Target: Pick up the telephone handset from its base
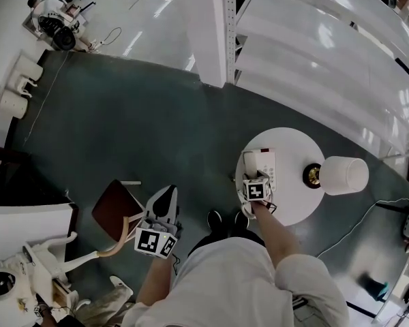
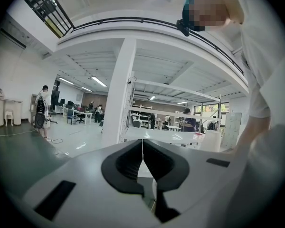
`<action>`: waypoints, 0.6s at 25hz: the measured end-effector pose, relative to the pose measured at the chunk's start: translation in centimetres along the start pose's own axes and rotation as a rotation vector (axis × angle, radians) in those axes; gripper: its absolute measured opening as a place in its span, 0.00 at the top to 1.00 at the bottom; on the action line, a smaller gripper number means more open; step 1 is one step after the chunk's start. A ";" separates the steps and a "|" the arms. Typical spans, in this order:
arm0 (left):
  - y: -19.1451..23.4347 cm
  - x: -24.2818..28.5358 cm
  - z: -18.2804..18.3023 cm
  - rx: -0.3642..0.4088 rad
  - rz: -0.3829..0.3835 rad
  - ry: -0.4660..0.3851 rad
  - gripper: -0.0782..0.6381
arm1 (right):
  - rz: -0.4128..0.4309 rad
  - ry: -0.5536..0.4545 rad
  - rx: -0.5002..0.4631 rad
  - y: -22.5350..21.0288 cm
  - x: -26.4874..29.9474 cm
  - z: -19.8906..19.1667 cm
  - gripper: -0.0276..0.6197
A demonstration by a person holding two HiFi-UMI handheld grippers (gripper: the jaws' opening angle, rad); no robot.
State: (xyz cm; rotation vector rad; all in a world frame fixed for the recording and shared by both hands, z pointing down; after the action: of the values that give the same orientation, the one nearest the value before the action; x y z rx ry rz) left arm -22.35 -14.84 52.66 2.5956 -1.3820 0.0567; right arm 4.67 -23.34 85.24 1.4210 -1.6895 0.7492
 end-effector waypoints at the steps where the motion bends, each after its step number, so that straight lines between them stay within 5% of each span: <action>1: -0.1 0.1 0.0 0.001 -0.003 -0.001 0.86 | -0.001 -0.010 0.004 -0.2 -0.4 0.2 0.60; 15: -2.2 0.3 0.0 0.014 -0.036 -0.016 0.86 | 0.108 -0.132 0.234 -2.5 -3.7 -0.1 0.61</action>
State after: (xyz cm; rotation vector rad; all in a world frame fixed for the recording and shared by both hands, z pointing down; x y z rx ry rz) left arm -20.37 -13.93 52.37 2.6371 -1.3446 0.0411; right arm 7.35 -21.86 81.95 1.5771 -1.8396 0.9573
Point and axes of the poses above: the fingertips, and each gripper's own axes: x forward along the fingers, y to its left, z out of its top, the point moved 4 cm from there along -x, backward along the fingers, and after that the axes turned 11 degrees about -z, right-handed, at the moved point
